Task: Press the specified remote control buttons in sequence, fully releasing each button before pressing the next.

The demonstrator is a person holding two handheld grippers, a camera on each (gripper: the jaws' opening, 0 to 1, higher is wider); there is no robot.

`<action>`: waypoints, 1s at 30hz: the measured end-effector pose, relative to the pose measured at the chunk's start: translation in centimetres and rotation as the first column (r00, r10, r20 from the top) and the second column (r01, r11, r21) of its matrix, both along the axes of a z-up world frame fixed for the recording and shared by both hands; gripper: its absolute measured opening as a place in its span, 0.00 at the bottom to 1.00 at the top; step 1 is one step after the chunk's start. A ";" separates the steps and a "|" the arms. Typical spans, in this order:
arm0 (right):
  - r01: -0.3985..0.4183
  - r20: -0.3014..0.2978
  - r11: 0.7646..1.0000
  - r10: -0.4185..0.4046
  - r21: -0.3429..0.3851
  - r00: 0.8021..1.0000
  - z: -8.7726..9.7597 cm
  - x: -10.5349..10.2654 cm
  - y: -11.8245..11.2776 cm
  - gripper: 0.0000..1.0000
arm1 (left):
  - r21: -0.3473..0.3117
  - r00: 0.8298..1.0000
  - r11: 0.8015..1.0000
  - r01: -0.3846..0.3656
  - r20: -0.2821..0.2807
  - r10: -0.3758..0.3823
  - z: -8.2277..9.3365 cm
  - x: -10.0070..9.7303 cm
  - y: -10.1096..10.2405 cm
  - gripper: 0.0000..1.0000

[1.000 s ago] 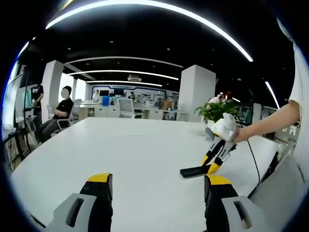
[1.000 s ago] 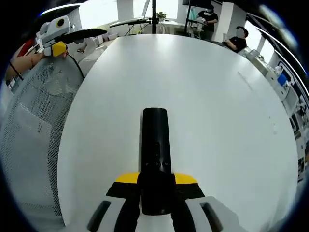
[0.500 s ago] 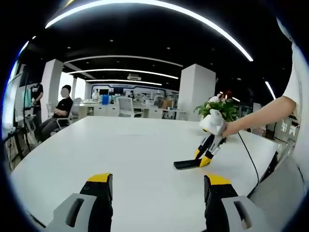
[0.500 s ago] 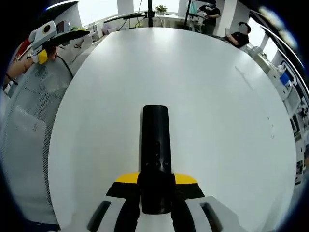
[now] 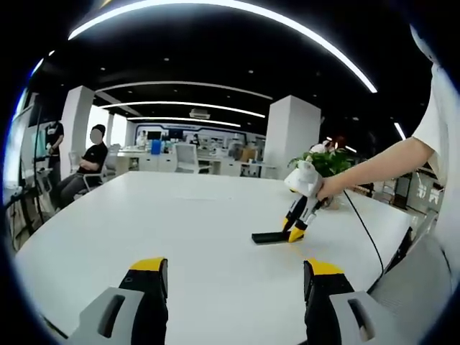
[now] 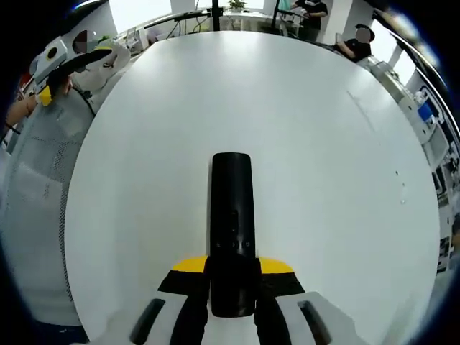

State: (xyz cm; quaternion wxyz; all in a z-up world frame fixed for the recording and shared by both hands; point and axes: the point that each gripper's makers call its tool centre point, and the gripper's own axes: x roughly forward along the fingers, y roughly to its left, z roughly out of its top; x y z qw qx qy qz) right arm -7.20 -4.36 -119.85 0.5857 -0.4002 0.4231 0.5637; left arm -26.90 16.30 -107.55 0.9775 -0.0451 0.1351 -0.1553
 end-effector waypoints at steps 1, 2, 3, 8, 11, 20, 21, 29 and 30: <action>0.002 0.000 1.000 -0.002 0.000 1.000 0.1 0.2 0.0 0.21 | 0.000 1.000 1.000 0.001 -0.002 -0.001 0.0 0.0 0.0 0.80; 0.006 -0.001 1.000 -0.006 -0.003 1.000 0.1 0.4 0.0 0.21 | 0.000 1.000 1.000 0.002 -0.002 -0.002 0.0 0.0 0.0 0.80; 0.005 0.000 1.000 -0.005 -0.010 1.000 0.0 0.9 0.0 0.21 | 0.000 1.000 1.000 0.001 -0.003 -0.001 0.0 0.0 0.0 0.80; -0.006 -0.001 0.999 0.006 -0.041 1.000 -0.1 1.8 0.1 0.21 | 0.002 1.000 1.000 0.005 -0.013 -0.005 -0.2 -0.1 -0.1 0.79; -0.016 -0.004 0.999 0.016 -0.049 1.000 -0.2 2.5 0.1 0.21 | 0.003 1.000 1.000 0.007 -0.015 -0.007 -0.2 -0.1 -0.1 0.79; 0.024 -0.010 0.999 -0.024 -0.033 1.000 0.0 2.4 0.1 0.22 | 0.005 1.000 1.000 0.004 -0.017 -0.004 -0.2 0.0 0.0 0.79; 0.035 -0.010 0.999 -0.035 -0.023 0.999 -0.1 2.6 0.0 0.22 | 0.005 1.000 1.000 0.004 -0.017 -0.004 -0.2 0.0 0.0 0.79; 0.276 0.010 0.952 -0.280 0.135 0.960 -0.3 4.4 -0.7 0.50 | 0.008 1.000 1.000 0.003 -0.019 -0.003 -0.3 0.1 0.0 0.79; 0.300 0.009 0.936 -0.307 0.181 0.952 -0.1 4.4 -0.8 0.53 | 0.008 1.000 1.000 0.003 -0.020 -0.003 -0.3 0.0 0.0 0.78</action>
